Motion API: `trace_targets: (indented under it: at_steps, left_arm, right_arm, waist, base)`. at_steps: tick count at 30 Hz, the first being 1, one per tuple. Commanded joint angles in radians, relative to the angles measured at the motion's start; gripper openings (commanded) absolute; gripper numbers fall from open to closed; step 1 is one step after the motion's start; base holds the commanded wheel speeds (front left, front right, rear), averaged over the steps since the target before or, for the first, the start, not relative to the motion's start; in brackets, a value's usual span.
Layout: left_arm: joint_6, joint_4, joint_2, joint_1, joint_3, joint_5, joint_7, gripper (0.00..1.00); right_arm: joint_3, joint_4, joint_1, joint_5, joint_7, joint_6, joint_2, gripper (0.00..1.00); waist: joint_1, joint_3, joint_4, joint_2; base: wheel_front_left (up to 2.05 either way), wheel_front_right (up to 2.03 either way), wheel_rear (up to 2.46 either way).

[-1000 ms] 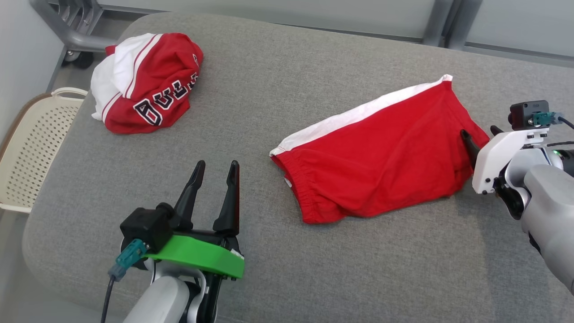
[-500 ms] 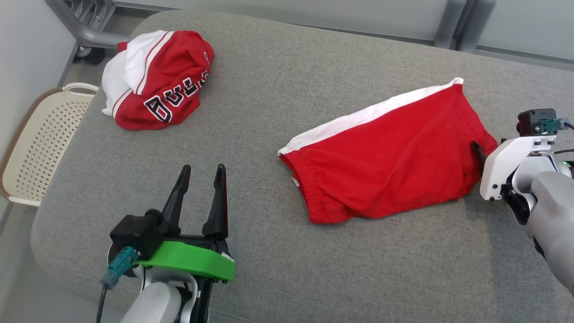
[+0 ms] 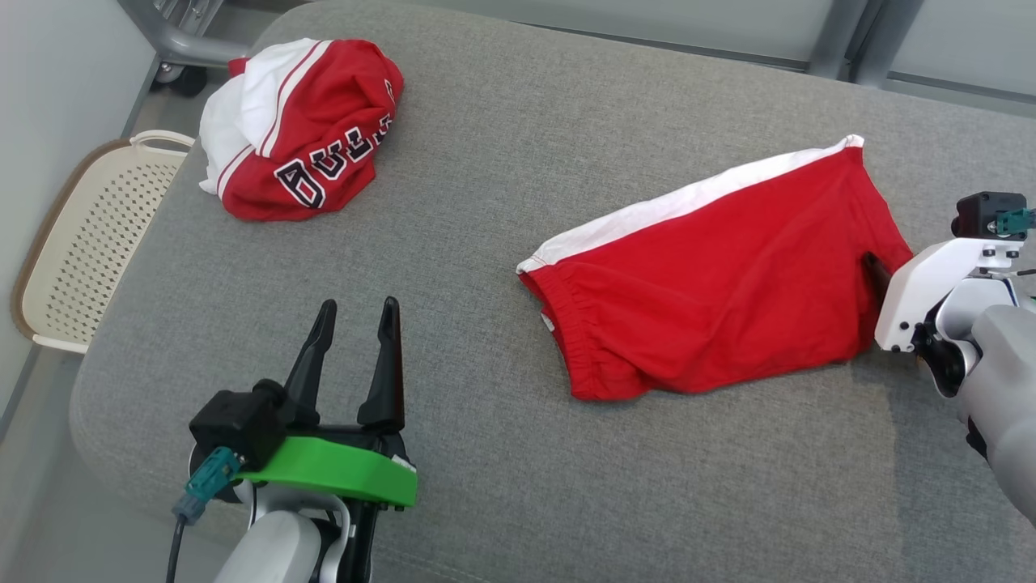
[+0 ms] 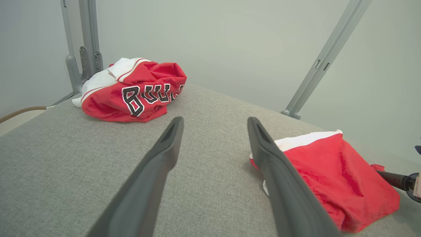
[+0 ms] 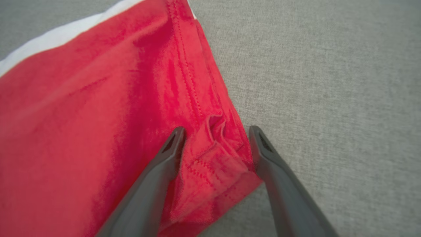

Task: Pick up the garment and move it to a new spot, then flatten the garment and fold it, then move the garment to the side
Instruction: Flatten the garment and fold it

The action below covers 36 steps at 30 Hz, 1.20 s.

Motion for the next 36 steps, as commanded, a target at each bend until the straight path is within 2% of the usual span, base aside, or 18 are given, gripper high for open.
trace_targets:
  at_steps: [1, 2, 3, 4, 8, 15, 21, 28, 32, 36]
  left_arm:
    - [-0.004, 0.003, -0.002, 0.014, 0.007, 0.004, 0.000, 1.00]
    - [-0.003, 0.003, -0.003, 0.015, 0.010, 0.004, 0.000, 1.00]
    - [-0.002, 0.004, -0.003, 0.017, 0.013, 0.005, 0.000, 1.00]
    - [-0.002, 0.004, -0.005, 0.016, 0.017, 0.006, 0.000, 1.00]
    - [-0.003, 0.005, -0.006, 0.014, 0.022, 0.010, 0.000, 1.00]
    - [-0.003, 0.000, -0.001, 0.024, 0.034, 0.015, 0.000, 1.00]
    - [-0.004, -0.016, 0.011, 0.030, 0.039, 0.022, 0.000, 1.00]
    - [0.015, -0.036, 0.031, 0.043, 0.049, 0.031, 0.004, 1.00]
    - [0.026, -0.042, 0.039, 0.048, 0.052, 0.034, 0.007, 1.00]
    - [0.034, -0.049, 0.051, 0.052, 0.052, 0.042, 0.011, 1.00]
  right_arm:
    - [-0.004, 0.008, 0.018, 0.004, 0.019, 0.000, 0.010, 0.69]
    - [-0.004, 0.008, 0.017, 0.001, 0.021, 0.000, 0.014, 0.45]
    - [-0.004, 0.008, 0.016, -0.003, 0.023, 0.000, 0.018, 0.32]
    - [-0.005, 0.008, 0.013, -0.007, 0.026, 0.000, 0.021, 0.00]
    - [-0.017, 0.009, 0.002, -0.011, 0.004, -0.001, 0.016, 0.00]
    - [-0.035, -0.012, -0.011, 0.004, -0.068, -0.001, 0.047, 0.00]
    - [-0.030, -0.067, 0.037, 0.015, -0.133, -0.001, 0.047, 0.00]
    - [-0.056, -0.123, 0.120, 0.037, -0.214, -0.001, 0.049, 0.00]
    - [-0.096, -0.144, 0.172, 0.043, -0.231, -0.001, 0.052, 0.00]
    - [-0.183, -0.190, 0.220, 0.019, -0.232, -0.001, 0.041, 0.00]
  waist:
    - [0.0000, 0.001, -0.001, 0.0053]
    - [0.0000, 0.001, -0.003, 0.0053]
    - [0.0000, 0.001, -0.006, 0.0053]
    - [0.0000, 0.001, -0.012, 0.0053]
    - [0.0000, -0.002, -0.030, 0.0053]
    - [0.0000, -0.020, -0.084, 0.0053]
    - [0.0000, -0.039, -0.136, 0.0053]
    - [0.0000, -0.059, -0.219, 0.0053]
    - [0.0000, -0.068, -0.256, 0.0053]
    - [0.0000, -0.071, -0.285, 0.0053]
  base:
    - [0.00, 0.00, 0.00]
    - [0.00, 0.00, 0.00]
    - [0.00, 0.00, 0.00]
    - [0.00, 0.00, 0.00]
    - [0.00, 0.00, 0.00]
    - [0.00, 0.00, 0.00]
    - [0.00, 0.00, 0.00]
    - [0.00, 0.00, 0.00]
    - [0.00, 0.00, 0.00]
    - [0.00, 0.00, 0.00]
